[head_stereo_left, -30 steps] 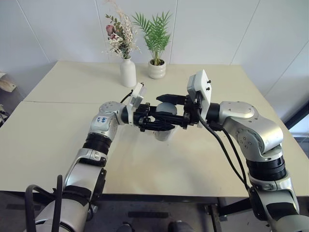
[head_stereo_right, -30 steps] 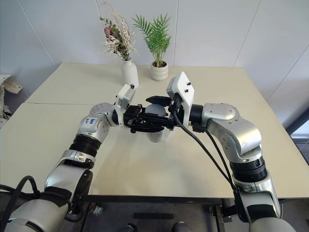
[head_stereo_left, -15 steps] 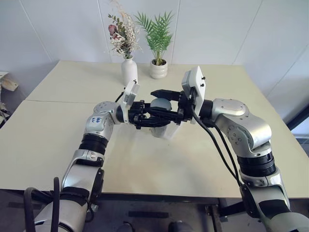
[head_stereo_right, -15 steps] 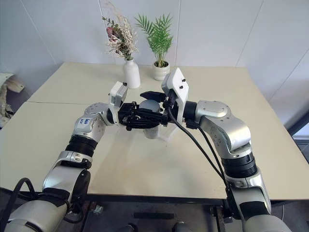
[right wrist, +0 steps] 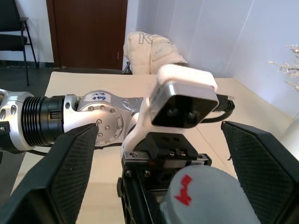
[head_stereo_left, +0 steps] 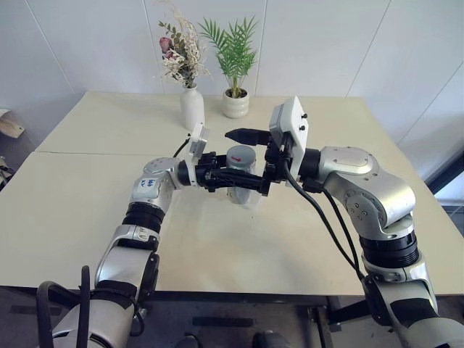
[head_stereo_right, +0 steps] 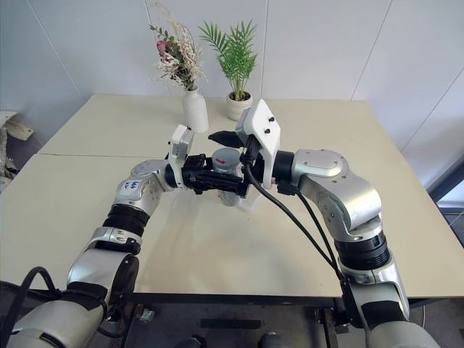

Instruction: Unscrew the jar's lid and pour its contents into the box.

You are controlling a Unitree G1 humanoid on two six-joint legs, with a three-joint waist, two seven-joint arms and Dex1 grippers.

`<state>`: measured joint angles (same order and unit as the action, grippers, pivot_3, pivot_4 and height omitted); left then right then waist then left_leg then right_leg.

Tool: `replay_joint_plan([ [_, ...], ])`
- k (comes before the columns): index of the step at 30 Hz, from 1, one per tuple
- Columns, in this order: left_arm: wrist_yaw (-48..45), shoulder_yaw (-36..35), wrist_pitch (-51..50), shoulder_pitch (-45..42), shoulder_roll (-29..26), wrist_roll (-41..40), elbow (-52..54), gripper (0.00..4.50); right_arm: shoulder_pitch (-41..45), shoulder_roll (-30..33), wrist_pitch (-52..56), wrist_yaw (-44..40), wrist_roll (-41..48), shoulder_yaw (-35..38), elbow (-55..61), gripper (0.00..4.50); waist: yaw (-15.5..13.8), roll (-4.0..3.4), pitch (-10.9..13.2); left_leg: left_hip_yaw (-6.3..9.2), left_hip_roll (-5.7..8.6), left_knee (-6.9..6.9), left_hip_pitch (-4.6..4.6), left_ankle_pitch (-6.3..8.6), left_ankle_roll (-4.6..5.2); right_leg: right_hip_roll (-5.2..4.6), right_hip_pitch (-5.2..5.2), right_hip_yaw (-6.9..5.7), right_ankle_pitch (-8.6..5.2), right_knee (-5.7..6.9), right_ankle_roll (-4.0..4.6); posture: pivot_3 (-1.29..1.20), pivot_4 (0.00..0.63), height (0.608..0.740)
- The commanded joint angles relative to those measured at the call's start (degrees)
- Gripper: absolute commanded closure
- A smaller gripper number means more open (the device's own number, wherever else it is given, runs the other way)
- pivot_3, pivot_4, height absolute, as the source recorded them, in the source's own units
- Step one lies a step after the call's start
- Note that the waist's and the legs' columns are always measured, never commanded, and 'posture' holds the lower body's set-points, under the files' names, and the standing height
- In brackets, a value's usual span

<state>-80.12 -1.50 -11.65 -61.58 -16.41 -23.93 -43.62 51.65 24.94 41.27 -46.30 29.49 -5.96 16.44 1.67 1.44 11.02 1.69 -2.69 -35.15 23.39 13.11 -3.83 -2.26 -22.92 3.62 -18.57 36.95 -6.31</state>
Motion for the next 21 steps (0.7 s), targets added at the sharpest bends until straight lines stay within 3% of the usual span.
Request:
replay_joint_plan([
  [1, -0.01, -0.58, 1.38, -1.96, 0.29, 0.4, 0.34, 1.9, 1.55, 0.53, 0.45, 1.01, 0.45, 1.12, 1.86, 0.02, -0.02, 0.0, 0.0, 0.0, 0.0, 0.0, 0.0, 0.0, 0.0, 0.0, 0.0, 0.0, 0.0, -0.01, 0.0, 0.0, 0.15, 0.74],
  [21, -1.01, -0.18, 6.68, -0.71, 1.19, 1.53, 1.1, 1.9, 4.22, -0.08, 3.75, 6.74, -3.54, 0.27, -4.38, 0.02, 0.02, 0.0, 0.0, -0.01, 0.0, 0.01, 0.01, 0.0, 0.0, 0.0, -0.03, 0.0, 0.0, 0.0, 0.0, 0.0, 0.15, 0.74],
])
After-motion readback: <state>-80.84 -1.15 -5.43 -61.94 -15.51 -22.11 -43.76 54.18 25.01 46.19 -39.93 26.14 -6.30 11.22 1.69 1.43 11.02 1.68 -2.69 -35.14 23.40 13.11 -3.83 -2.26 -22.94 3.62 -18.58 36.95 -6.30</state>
